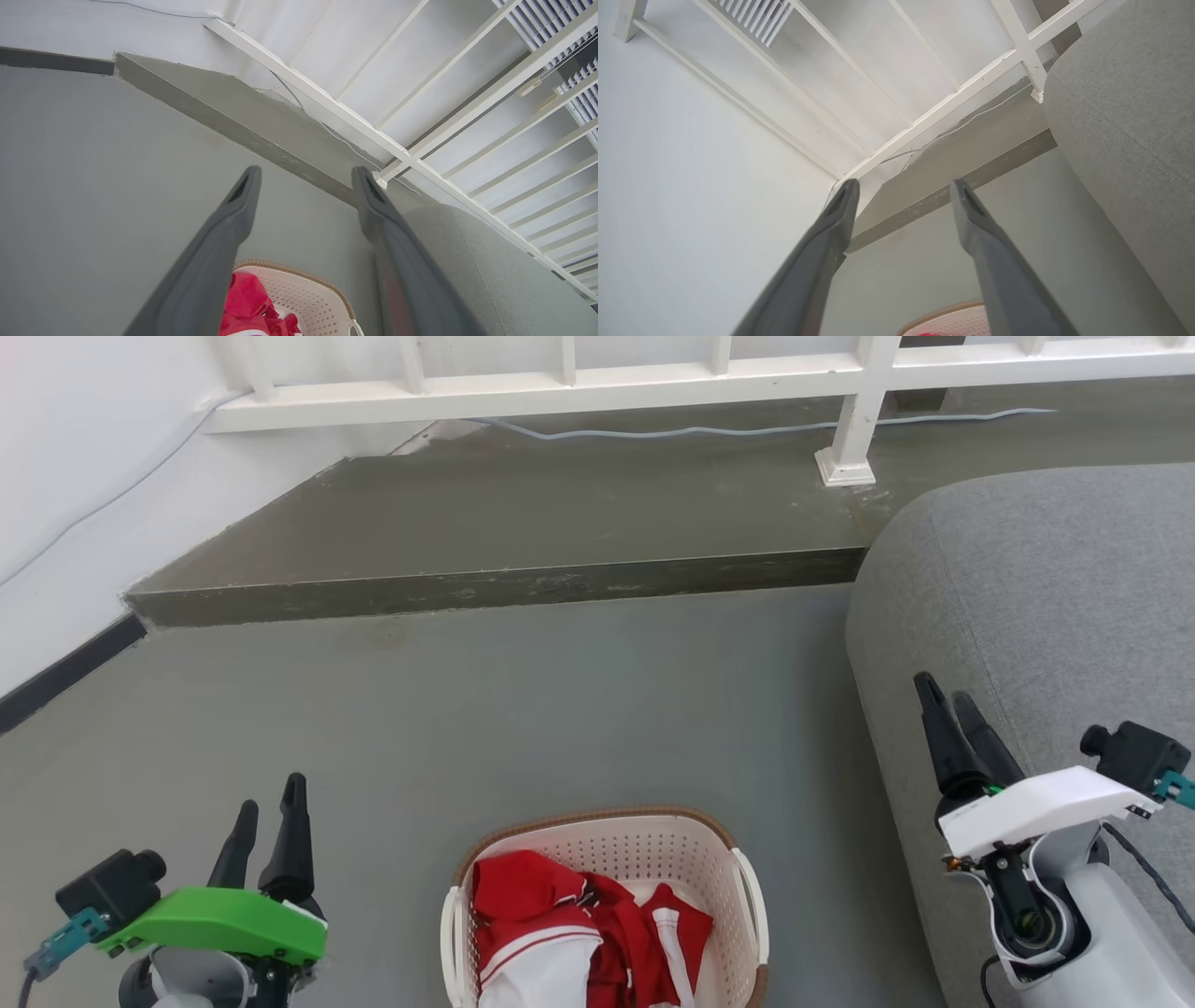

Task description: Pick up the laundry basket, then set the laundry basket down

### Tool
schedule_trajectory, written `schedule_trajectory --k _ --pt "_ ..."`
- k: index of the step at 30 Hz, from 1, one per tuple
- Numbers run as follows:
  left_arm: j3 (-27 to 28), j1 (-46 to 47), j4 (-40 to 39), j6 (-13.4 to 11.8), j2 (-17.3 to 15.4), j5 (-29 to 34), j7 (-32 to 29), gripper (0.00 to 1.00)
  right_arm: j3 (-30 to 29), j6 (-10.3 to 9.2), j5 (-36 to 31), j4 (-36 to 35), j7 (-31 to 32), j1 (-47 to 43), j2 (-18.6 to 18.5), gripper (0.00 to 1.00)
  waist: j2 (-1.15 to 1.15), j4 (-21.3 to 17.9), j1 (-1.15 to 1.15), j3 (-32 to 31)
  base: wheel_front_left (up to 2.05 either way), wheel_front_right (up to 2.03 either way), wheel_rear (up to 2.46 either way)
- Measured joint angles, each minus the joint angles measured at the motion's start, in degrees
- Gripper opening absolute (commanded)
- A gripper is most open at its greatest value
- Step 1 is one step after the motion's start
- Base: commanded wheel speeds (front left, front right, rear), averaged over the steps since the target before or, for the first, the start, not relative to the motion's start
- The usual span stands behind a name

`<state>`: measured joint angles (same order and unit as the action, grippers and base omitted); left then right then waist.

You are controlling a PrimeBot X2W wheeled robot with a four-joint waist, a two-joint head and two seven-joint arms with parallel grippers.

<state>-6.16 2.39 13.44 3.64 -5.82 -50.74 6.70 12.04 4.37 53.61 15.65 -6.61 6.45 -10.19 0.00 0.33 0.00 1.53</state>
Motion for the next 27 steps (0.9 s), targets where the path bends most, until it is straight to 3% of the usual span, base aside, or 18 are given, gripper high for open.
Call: schedule_trajectory --k 27 --pt "-1.7 0.0 -1.9 -0.2 1.3 21.5 5.4 1.00 4.4 -1.03 -20.5 -0.4 -5.4 1.1 0.2 1.00 0.00 0.2 0.00 0.2 0.00 0.00 0.00"
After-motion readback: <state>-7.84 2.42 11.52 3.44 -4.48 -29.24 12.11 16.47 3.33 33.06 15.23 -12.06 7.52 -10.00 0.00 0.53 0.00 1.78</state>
